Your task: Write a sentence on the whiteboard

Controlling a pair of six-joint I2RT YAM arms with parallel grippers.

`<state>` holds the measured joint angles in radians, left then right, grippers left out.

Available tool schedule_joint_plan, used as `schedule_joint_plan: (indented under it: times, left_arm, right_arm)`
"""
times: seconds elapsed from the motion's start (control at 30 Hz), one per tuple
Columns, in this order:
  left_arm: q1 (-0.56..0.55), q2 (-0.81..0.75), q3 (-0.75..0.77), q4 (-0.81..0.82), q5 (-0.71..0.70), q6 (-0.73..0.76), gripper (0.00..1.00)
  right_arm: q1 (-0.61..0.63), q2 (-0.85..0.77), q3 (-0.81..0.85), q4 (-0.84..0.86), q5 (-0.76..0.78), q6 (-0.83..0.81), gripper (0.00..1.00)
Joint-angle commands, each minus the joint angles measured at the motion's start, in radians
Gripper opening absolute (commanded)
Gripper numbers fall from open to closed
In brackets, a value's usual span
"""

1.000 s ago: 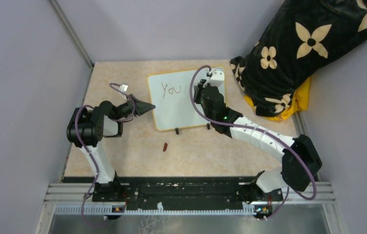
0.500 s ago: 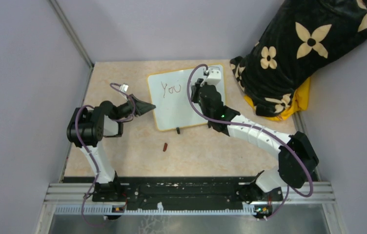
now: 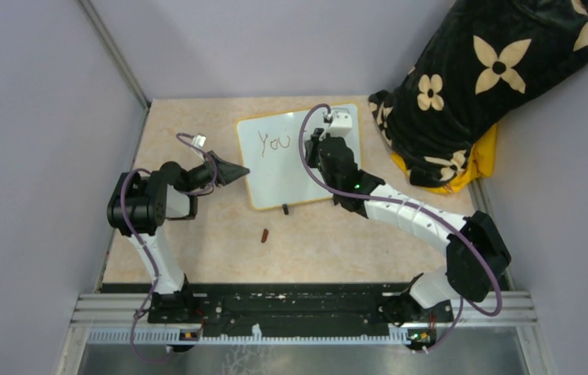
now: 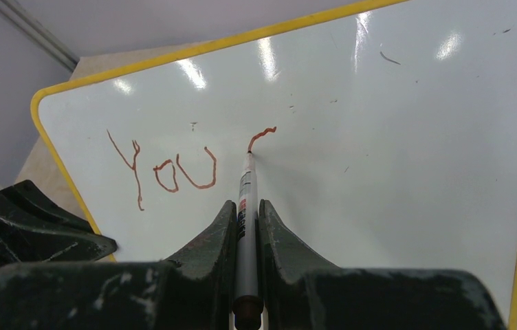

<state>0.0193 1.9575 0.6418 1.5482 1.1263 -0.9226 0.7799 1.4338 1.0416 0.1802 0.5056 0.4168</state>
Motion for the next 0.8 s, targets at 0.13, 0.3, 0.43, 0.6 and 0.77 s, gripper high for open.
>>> schedule_joint_plan:
  times: [0.13,0.3,0.43,0.6,0.77]
  left_arm:
    - [-0.016,0.017,-0.015,0.243,0.010,0.002,0.00]
    - [-0.016,0.016,-0.016,0.242,0.009,0.001,0.00]
    - [-0.016,0.015,-0.014,0.243,0.010,0.001,0.00]
    - [-0.016,0.016,-0.016,0.243,0.009,0.002,0.00]
    - [-0.016,0.017,-0.016,0.243,0.009,0.002,0.00]
  right_arm:
    - [-0.008,-0.049,-0.038,-0.046,0.019,0.002,0.00]
    - [-0.009,-0.067,-0.053,-0.057,0.037,-0.002,0.00]
    - [-0.013,-0.076,-0.057,-0.067,0.059,0.000,0.00]
    - [-0.023,-0.087,-0.053,-0.072,0.075,0.006,0.00]
    - [-0.023,-0.147,-0.097,-0.006,0.054,0.004,0.00]
